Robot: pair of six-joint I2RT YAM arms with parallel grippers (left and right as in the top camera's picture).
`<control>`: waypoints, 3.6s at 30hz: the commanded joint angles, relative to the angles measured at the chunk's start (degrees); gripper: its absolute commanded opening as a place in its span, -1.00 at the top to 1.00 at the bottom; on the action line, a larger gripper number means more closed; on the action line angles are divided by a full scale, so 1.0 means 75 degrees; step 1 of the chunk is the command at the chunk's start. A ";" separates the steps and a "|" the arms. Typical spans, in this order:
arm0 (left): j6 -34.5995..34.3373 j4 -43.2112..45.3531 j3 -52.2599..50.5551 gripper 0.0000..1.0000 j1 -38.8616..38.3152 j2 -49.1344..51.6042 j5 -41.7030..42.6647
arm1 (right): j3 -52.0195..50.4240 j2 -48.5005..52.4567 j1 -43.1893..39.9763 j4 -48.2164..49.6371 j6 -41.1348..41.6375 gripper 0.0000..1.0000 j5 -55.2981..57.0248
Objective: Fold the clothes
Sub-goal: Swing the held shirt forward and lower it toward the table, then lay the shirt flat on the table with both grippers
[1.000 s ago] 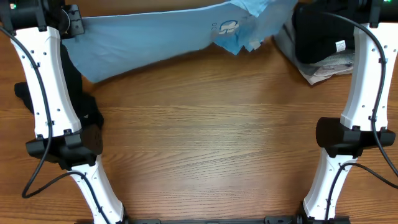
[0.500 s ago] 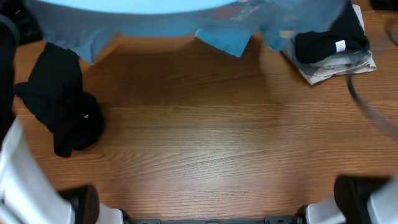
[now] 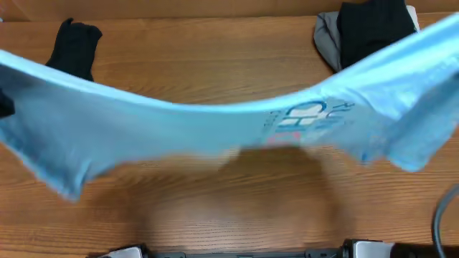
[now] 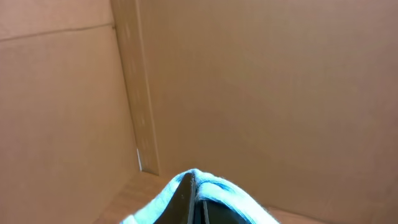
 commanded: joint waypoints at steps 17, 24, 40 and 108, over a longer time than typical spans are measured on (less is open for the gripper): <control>-0.0589 0.2844 -0.0082 0.92 0.0090 0.3826 0.0125 | -0.0087 0.3710 -0.0044 0.4167 0.0050 0.93 0.0187; -0.0618 0.4698 -0.0079 0.92 0.0079 0.3908 0.0157 | -0.0079 0.3541 -0.0047 0.5925 0.0090 0.93 0.0187; 0.0154 0.1574 -0.0740 0.92 0.0114 0.4089 -0.0297 | -0.0096 0.4645 -0.0117 0.3279 -0.0090 0.92 -0.0615; -0.2769 -0.1282 -1.1989 0.92 0.0224 -0.2192 0.0574 | -1.2872 -0.2366 -0.0434 -0.1198 0.2069 0.92 0.0527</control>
